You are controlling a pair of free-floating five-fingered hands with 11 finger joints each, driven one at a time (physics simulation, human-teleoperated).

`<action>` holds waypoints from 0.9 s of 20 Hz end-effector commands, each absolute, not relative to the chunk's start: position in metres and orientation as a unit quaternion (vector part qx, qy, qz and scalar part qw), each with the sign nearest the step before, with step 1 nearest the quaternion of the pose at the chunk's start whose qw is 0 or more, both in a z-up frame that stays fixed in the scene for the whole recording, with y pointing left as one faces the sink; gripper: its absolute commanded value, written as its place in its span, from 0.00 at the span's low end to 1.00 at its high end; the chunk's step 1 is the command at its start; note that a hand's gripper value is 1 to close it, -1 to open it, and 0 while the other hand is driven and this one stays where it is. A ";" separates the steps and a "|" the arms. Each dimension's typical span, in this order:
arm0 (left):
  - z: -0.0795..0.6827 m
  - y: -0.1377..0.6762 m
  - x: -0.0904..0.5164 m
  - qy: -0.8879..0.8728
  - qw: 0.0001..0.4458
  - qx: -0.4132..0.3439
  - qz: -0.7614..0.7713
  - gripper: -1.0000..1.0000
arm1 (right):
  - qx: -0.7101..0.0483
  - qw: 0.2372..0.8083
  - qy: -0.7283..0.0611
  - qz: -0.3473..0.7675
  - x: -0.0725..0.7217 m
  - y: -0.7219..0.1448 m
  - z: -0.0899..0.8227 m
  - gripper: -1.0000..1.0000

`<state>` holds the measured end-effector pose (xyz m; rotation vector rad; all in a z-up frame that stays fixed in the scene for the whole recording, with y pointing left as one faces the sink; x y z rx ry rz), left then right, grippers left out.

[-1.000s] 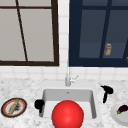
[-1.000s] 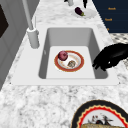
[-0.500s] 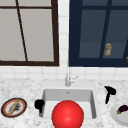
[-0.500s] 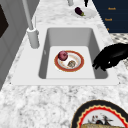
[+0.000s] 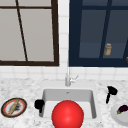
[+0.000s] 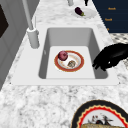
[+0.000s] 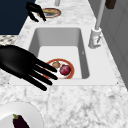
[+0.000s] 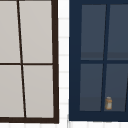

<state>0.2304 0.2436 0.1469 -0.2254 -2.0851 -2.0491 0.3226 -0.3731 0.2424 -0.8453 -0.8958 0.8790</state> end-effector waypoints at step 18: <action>0.147 0.244 0.230 -0.707 0.105 -0.076 -0.695 0.50 | -0.346 0.822 -0.358 0.276 0.261 -0.373 0.302 0.00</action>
